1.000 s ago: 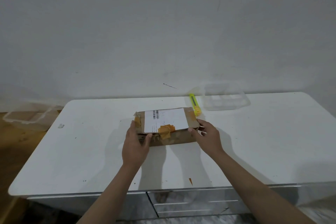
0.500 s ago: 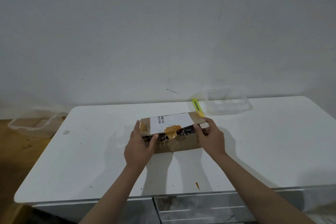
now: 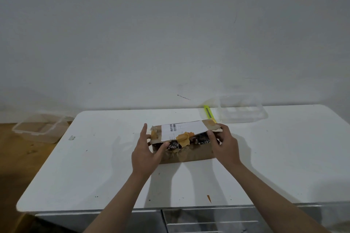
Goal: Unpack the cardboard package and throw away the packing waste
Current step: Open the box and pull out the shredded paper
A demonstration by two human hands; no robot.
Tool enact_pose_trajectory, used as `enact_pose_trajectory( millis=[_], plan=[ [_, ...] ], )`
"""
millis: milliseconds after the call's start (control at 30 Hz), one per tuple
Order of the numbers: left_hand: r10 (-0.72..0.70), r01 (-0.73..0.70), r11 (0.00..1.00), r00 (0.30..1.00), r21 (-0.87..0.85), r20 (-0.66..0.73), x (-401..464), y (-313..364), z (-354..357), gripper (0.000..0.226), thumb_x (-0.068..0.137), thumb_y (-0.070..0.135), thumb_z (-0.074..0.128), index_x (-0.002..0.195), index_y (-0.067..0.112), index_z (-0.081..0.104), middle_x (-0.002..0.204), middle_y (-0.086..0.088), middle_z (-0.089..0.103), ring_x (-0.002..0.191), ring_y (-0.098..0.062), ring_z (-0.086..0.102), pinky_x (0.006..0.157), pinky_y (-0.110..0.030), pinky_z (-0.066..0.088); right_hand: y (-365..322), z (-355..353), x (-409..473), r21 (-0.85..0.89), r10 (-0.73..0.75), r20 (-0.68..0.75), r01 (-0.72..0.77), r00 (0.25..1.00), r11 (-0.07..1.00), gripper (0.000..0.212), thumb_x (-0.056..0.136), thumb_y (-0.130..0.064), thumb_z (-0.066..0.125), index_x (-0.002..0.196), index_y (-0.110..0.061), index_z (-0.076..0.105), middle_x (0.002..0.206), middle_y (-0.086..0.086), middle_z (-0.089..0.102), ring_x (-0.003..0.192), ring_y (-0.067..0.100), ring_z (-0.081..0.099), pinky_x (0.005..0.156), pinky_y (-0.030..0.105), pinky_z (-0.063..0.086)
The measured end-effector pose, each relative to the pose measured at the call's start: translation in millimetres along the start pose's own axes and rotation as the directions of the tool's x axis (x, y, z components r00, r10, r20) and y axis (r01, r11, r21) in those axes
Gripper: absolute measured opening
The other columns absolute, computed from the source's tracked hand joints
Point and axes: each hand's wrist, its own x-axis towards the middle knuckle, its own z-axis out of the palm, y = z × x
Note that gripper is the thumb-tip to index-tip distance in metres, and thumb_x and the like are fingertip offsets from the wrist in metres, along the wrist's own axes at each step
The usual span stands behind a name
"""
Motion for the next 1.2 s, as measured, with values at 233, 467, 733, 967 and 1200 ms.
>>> enact_pose_trajectory(
  millis=[233,467,733,967,1200],
  plan=[
    [-0.034,0.033,0.999,0.997,-0.007,-0.065,-2.2,3.9,5.9,0.092,0.071,0.057,0.069,0.146,0.034,0.022,0.111,0.021,0.053,0.068,0.015,0.052,0.063,-0.023,0.052,2.7,2.9,4.3,-0.002,0.01,-0.023,-0.01,1.0,1.0,0.035,0.088,-0.039,0.06,0.114,-0.018,0.051,0.062,-0.01,0.065,0.061,0.004,0.062,0.049,0.013,0.037],
    [0.018,-0.017,0.999,0.999,0.037,-0.03,15.5,-5.8,-2.4,0.069,0.081,0.024,0.073,0.14,0.025,0.038,0.098,0.012,0.063,0.069,-0.008,0.063,0.06,-0.025,0.049,5.0,-0.2,13.2,-0.009,-0.028,-0.022,0.028,0.999,1.0,0.037,0.085,-0.048,0.059,0.109,-0.022,0.052,0.056,-0.003,0.062,0.054,0.012,0.06,0.048,0.021,0.039],
    [0.021,-0.023,0.999,0.997,0.03,0.074,24.9,-11.6,-12.6,0.059,0.084,0.006,0.067,0.136,0.019,0.044,0.091,0.002,0.067,0.067,-0.011,0.063,0.057,-0.011,0.039,6.2,-1.8,16.6,-0.025,-0.038,-0.03,0.037,0.999,0.999,0.036,0.082,-0.053,0.057,0.104,-0.025,0.053,0.05,-0.004,0.058,0.048,0.01,0.055,0.045,0.014,0.032],
    [0.016,-0.015,0.999,1.0,0.033,-0.01,28.4,-17.9,-5.5,0.038,0.082,0.012,0.071,0.117,0.007,0.056,0.077,-0.004,0.073,0.066,-0.018,0.062,0.058,-0.012,0.039,-0.9,1.2,18.3,-0.048,0.022,-0.053,-0.025,0.998,0.999,0.026,0.086,-0.049,0.058,0.097,-0.026,0.053,0.046,-0.004,0.05,0.045,0.011,0.051,0.045,0.024,0.032],
    [-0.111,0.093,0.983,0.989,-0.16,-0.102,18.8,-14.5,-0.9,0.018,0.076,0.019,0.077,0.087,0.013,0.064,0.072,0.007,0.069,0.068,-0.001,0.065,0.06,-0.011,0.046,-5.9,2.7,20.2,-0.06,0.051,-0.078,-0.056,0.996,0.997,0.025,0.087,-0.046,0.059,0.097,-0.024,0.054,0.043,-0.007,0.043,0.043,0.008,0.045,0.046,0.024,0.028]
  ],
)
